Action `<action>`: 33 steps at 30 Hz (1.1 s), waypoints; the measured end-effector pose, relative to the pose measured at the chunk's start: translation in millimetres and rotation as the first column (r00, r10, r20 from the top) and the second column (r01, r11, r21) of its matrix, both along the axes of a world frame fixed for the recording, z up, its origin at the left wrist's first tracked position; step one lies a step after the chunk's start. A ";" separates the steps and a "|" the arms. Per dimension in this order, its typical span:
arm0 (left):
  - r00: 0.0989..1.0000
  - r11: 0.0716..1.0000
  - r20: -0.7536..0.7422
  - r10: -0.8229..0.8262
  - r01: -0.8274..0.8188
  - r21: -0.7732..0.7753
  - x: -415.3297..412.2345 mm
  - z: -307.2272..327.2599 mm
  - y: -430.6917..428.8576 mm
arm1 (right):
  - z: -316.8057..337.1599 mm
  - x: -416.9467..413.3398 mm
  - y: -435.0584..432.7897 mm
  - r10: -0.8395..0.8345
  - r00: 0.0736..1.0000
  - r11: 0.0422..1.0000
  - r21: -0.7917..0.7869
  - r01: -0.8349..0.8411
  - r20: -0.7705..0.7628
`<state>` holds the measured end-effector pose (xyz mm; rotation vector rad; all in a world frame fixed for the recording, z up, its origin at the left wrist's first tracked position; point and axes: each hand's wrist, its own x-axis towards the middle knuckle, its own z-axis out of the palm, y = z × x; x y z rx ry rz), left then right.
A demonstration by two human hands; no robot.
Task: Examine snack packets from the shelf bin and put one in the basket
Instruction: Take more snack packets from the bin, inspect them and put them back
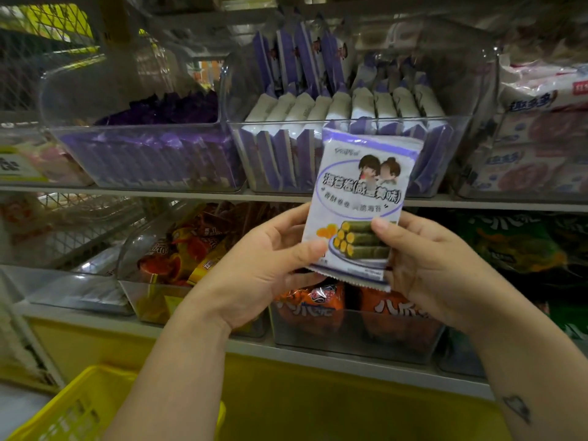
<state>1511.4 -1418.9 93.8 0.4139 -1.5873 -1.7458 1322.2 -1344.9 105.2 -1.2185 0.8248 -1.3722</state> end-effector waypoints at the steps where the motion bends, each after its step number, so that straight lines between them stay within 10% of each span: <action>1: 1.000 1.000 0.017 0.002 -0.001 -0.025 -0.5 -0.5 1.5 | 1.9 1.6 0.5 -0.020 1.000 1.000 -0.021 0.020 0.018; 22: 0.893 0.937 -0.437 0.110 -0.240 -0.255 -10.7 22.6 23.4 | 24.9 6.6 18.3 -0.002 0.970 0.998 -0.068 0.019 0.242; 25: 0.894 0.814 -0.374 0.248 -0.401 -0.420 -13.0 22.4 25.3 | 25.7 7.6 17.5 -0.047 0.975 0.994 -0.091 0.068 0.217; 29: 0.781 0.413 -0.291 0.553 -0.560 -0.718 -16.4 20.0 28.7 | 25.6 10.4 16.9 -0.171 0.968 0.957 -0.203 0.207 0.182; 33: 0.829 0.458 -0.103 0.549 -0.401 -0.793 -20.2 16.4 34.2 | 21.4 18.2 16.3 -0.258 0.964 0.916 -0.304 0.263 0.057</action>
